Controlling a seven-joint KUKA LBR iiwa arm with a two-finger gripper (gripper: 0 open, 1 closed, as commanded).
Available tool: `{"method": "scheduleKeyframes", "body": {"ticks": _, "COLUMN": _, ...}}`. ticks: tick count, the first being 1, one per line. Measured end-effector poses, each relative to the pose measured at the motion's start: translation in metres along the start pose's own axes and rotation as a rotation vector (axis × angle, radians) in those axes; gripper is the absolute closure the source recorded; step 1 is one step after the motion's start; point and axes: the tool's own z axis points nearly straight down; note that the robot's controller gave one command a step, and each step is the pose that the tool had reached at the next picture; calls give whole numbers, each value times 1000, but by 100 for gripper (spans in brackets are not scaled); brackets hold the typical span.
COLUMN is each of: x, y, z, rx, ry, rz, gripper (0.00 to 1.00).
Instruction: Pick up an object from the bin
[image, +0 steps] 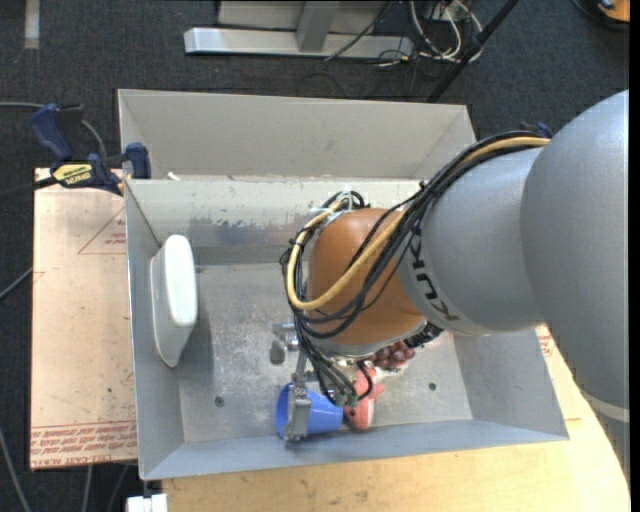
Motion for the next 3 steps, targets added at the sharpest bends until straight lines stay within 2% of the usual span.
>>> {"method": "scheduleKeyframes", "body": {"ticks": 1, "x": 0, "y": 0, "z": -2, "rx": -1, "ry": -2, "rz": 2, "gripper": 0}}
{"method": "scheduleKeyframes", "body": {"ticks": 2, "x": -9, "y": -7, "z": 2, "rx": -2, "ry": -6, "rz": -130, "gripper": 0}}
{"method": "scheduleKeyframes", "body": {"ticks": 3, "x": -24, "y": -55, "z": 55, "rx": -1, "ry": -3, "rz": -331, "gripper": 100}}
